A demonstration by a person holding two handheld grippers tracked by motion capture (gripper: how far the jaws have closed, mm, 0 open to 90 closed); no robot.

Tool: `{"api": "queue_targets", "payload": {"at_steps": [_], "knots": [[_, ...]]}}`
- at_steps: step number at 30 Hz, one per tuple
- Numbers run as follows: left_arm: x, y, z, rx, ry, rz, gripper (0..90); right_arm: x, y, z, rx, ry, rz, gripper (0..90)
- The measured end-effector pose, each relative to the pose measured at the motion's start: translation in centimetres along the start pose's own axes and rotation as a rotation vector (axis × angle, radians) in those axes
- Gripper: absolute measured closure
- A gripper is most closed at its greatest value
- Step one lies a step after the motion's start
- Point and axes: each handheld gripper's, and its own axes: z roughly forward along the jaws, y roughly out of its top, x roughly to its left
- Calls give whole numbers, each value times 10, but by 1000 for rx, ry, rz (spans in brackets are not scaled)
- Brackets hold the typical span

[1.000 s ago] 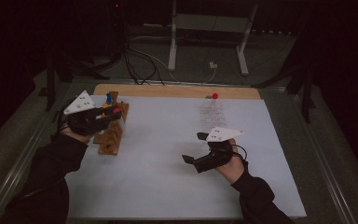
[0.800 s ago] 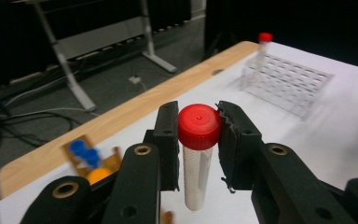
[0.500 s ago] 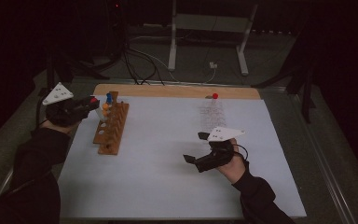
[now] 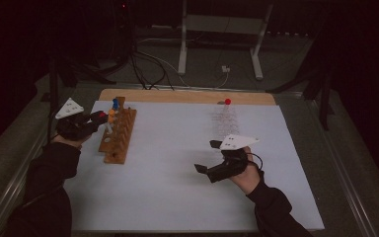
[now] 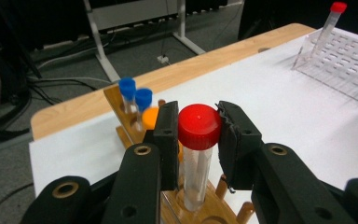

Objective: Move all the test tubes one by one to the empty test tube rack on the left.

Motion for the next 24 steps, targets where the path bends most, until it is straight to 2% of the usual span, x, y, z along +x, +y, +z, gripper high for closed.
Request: {"api": "queue_targets", "payload": {"at_steps": [10,21,23,24], "knots": [[2,-18,9,23,3,-23,718,-1,0,-1,-2,5,2,26],[3,-24,11,33,-9,-40,714,-3,1,-3,-4,12,5,26],[3,-24,10,37,-20,-43,695,-3,2,-4,-8,12,5,26],[2,-23,8,31,-29,-51,624,-4,3,-5,-10,9,5,26]]}}
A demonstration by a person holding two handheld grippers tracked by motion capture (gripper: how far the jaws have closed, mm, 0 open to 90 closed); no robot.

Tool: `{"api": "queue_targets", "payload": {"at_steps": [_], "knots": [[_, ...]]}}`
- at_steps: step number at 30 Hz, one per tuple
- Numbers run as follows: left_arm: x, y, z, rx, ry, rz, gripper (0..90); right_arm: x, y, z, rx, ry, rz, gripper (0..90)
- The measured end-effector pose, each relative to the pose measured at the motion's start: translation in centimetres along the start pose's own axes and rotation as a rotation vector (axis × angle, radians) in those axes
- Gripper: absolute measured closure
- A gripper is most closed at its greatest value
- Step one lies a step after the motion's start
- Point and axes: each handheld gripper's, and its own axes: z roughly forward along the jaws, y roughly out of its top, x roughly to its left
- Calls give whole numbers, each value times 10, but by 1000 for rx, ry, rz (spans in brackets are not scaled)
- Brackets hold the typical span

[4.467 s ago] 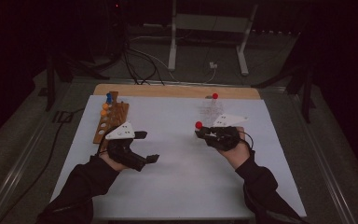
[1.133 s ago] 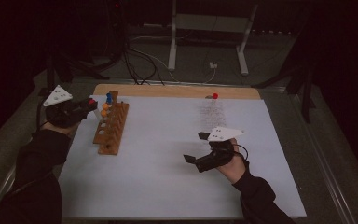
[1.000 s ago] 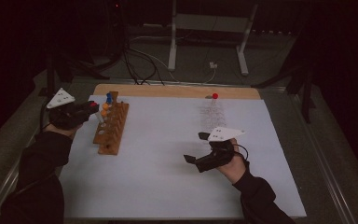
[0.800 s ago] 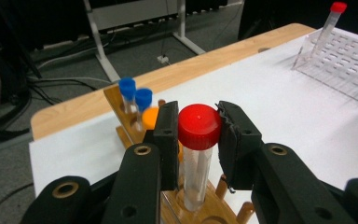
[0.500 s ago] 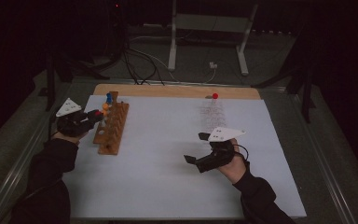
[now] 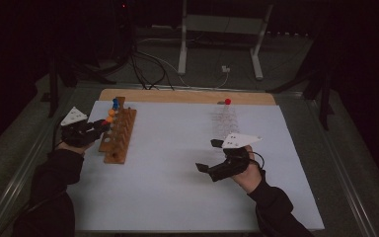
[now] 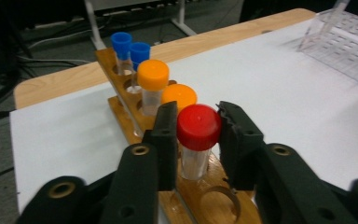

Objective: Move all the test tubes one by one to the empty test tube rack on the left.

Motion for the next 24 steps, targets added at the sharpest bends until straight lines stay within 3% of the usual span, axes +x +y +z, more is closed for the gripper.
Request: {"api": "queue_targets", "payload": {"at_steps": [3,6,10,12,17,24], "knots": [[-9,5,-8,-9,-26,20,460,-3,2,-4,-11,-12,-1,26],[-26,9,-15,-21,-70,42,249,-10,6,-10,-25,-34,9,26],[-52,13,-22,-57,-173,57,79,-25,12,-19,-39,-88,22,26],[-67,13,-23,-85,-219,46,44,-35,14,-23,-47,-117,36,26],[-105,9,-19,-109,-299,76,32,-65,16,-28,-64,-193,60,27],[-131,2,-10,-90,-390,111,14,-112,9,-15,-32,-267,133,88]]}}
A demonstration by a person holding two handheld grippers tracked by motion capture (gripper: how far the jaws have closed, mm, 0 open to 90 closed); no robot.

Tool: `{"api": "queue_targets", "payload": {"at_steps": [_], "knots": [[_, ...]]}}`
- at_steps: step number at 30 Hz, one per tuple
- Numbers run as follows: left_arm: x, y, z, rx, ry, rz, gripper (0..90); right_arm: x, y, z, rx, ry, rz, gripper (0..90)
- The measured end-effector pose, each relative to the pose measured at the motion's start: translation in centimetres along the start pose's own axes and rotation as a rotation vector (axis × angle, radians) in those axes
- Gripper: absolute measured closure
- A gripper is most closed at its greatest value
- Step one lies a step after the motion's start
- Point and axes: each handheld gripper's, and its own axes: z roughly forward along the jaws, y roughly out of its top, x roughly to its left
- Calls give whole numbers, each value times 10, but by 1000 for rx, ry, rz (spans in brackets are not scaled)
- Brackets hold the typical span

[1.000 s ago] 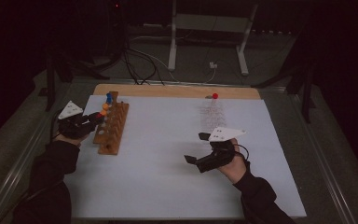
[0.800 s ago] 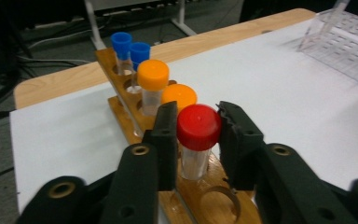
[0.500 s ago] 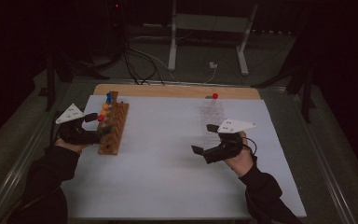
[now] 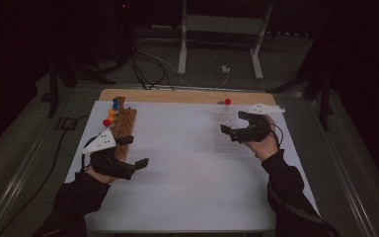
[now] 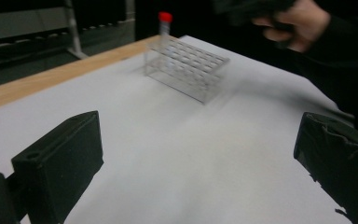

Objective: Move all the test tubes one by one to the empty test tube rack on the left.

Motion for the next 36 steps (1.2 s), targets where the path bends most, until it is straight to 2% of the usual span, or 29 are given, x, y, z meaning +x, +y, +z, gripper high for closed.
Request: {"api": "queue_targets", "payload": {"at_steps": [2,3,5,7,10,11,15,19,23,25,27,28,32,36], "knots": [[-2,-3,4,12,-16,6,13,-10,-1,10,16,-31,17,141],[-3,-4,5,13,-17,7,13,-15,-2,14,24,-27,23,199],[-3,-6,8,17,-35,-5,13,-24,-4,24,42,-46,29,256],[-4,-7,10,22,-43,-7,12,-33,-6,34,55,-58,40,366],[-6,-8,12,24,-43,-12,13,-44,-8,46,74,-91,32,468],[-6,-8,13,27,-51,-10,12,-47,-8,50,80,-115,36,477],[-9,-8,14,36,-49,10,13,-58,-8,64,99,-143,70,537],[-8,-9,13,31,-50,13,13,-63,-7,75,116,-150,87,567],[-8,-10,14,46,-48,13,13,-64,-6,83,130,-151,89,629],[-8,-10,14,47,-44,16,13,-65,-4,85,133,-167,90,649],[-8,-10,14,51,-47,16,13,-66,-4,87,140,-166,94,712],[-8,-10,14,51,-43,19,13,-66,-4,87,138,-173,98,741],[-7,-11,15,69,-52,13,13,-66,-1,85,140,-172,100,752],[-7,-11,17,82,-47,15,13,-65,10,76,112,-172,98,754]]}}
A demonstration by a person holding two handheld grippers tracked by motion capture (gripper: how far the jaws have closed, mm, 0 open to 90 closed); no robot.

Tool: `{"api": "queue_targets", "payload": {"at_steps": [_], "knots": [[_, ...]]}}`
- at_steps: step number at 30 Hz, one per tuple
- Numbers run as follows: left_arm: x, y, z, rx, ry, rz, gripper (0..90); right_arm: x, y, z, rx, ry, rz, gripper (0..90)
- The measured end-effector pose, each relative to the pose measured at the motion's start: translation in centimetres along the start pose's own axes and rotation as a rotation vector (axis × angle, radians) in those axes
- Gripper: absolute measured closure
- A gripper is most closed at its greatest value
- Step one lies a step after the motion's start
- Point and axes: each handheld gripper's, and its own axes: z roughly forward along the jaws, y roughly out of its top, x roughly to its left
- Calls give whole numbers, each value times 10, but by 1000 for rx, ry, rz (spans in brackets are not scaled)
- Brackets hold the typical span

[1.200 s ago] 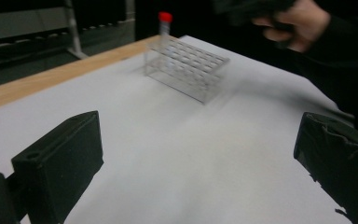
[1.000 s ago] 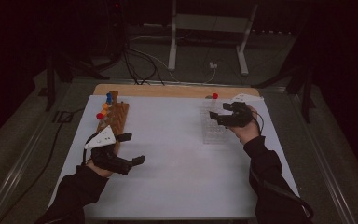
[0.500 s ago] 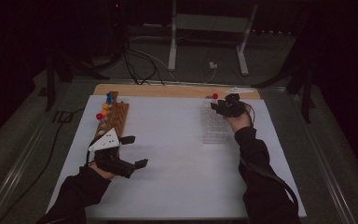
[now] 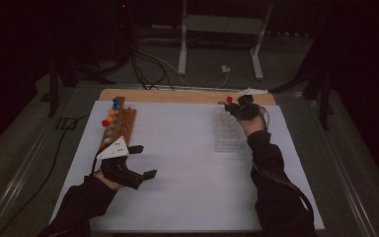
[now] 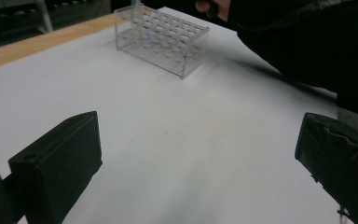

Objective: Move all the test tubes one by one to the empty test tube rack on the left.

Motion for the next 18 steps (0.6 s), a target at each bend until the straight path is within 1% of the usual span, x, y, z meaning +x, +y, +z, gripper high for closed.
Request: {"api": "queue_targets", "payload": {"at_steps": [2,8,10,11,13,14,16,17,18], "knots": [[0,0,0,-4,-7,-6,13,0,6,-7,-17,0,-5,754],[2,1,0,1,-6,-7,13,5,22,-30,-53,-11,-42,754],[1,1,0,4,-11,-4,13,7,26,-36,-62,0,-43,754],[1,2,1,4,-6,-4,13,9,27,-39,-66,2,-50,754],[1,4,0,2,-13,-8,13,13,29,-46,-77,16,-54,754],[1,5,0,2,-8,-2,13,16,30,-49,-83,25,-63,754],[1,7,0,0,-22,-8,13,24,30,-56,-91,40,-73,755],[1,7,1,2,-18,-6,13,27,29,-59,-92,63,-78,754],[1,8,1,4,-24,-7,13,32,28,-62,-89,69,-93,754]]}}
